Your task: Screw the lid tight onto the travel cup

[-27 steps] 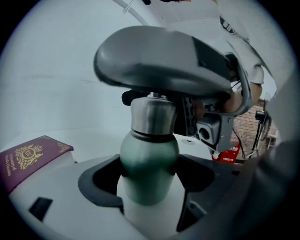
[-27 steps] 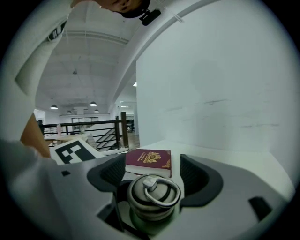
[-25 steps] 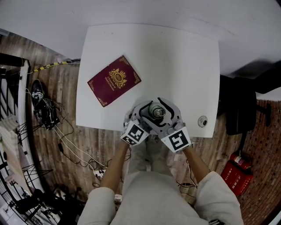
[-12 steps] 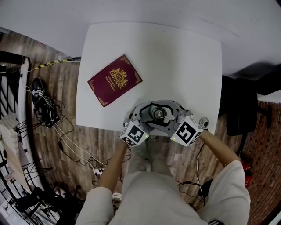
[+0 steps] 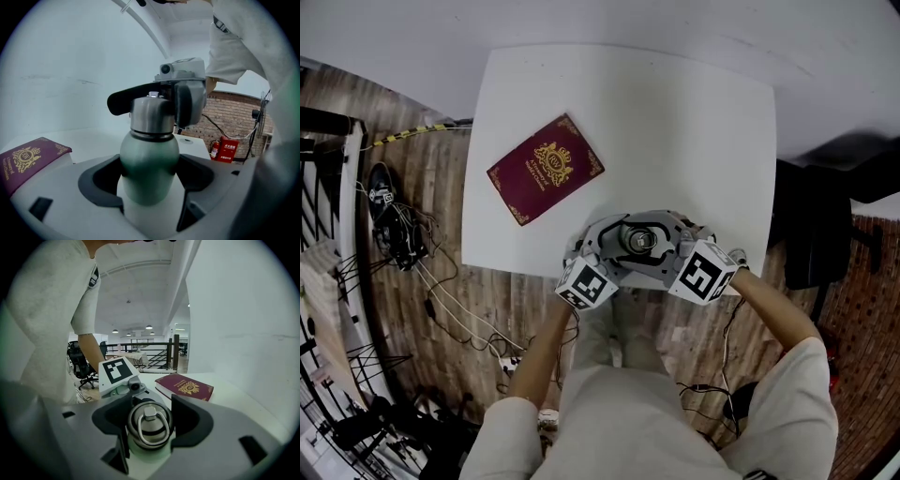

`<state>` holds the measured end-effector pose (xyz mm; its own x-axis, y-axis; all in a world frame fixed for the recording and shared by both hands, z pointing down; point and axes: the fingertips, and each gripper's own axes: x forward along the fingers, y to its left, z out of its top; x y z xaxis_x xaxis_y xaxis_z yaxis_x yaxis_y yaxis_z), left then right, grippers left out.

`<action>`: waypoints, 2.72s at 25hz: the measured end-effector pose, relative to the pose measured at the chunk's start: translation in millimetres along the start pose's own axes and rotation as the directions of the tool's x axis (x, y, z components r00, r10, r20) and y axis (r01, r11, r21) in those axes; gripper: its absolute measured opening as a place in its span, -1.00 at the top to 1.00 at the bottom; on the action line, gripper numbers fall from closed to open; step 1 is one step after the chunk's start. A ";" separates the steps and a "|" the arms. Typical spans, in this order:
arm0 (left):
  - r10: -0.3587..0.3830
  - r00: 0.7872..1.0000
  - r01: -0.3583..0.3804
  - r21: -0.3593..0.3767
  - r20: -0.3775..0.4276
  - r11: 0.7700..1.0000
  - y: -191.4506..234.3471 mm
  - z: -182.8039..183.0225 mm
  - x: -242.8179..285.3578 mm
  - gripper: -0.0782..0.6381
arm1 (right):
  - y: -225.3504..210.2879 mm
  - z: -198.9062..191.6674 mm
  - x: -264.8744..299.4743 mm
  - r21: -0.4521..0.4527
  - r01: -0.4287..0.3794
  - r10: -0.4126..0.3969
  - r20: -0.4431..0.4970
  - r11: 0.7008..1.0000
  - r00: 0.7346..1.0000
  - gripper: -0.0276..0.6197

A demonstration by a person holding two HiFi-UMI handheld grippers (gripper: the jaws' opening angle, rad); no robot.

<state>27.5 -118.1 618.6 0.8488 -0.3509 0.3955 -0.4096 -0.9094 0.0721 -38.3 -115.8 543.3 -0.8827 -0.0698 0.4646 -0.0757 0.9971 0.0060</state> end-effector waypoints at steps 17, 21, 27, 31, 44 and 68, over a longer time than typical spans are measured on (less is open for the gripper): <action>0.018 1.000 -0.018 -0.005 0.013 1.000 -0.2 0.6 0.3 -0.20 | -16.4 -1.6 -6.5 0.153 0.350 -0.360 0.038 0.924 0.932 0.12; 0.027 1.000 -0.027 -0.011 0.013 1.000 0.3 -0.6 -0.4 -0.20 | -22.4 -1.4 -9.5 0.205 0.461 -0.478 0.036 0.863 0.878 0.12; 0.035 0.999 -0.035 -0.009 0.024 0.999 0.4 1.2 -0.2 -0.20 | -29.7 -3.5 -15.6 0.284 0.618 -0.648 0.015 0.733 0.762 0.12; 0.037 0.999 -0.037 -0.009 0.027 0.999 0.4 1.7 0.2 -0.20 | -32.6 -4.8 -19.5 0.295 0.697 -0.725 -0.018 0.654 0.688 0.12; 0.024 0.999 -0.023 -0.011 0.028 1.000 -1.4 2.0 -0.6 -0.20 | -29.9 9.9 -21.5 0.308 0.574 -0.628 0.114 0.759 0.770 -0.07; 0.025 0.999 -0.025 -0.007 0.031 1.000 -0.2 3.5 -0.4 -0.20 | -1.8 5.8 -8.1 -0.007 0.083 -0.082 0.034 0.997 0.996 0.12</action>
<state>28.4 -118.6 615.2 0.8483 -0.3800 0.3687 -0.4327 -0.8989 0.0690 -33.7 -117.2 534.3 -0.8887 -0.1527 0.4324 -0.1453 0.9881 0.0503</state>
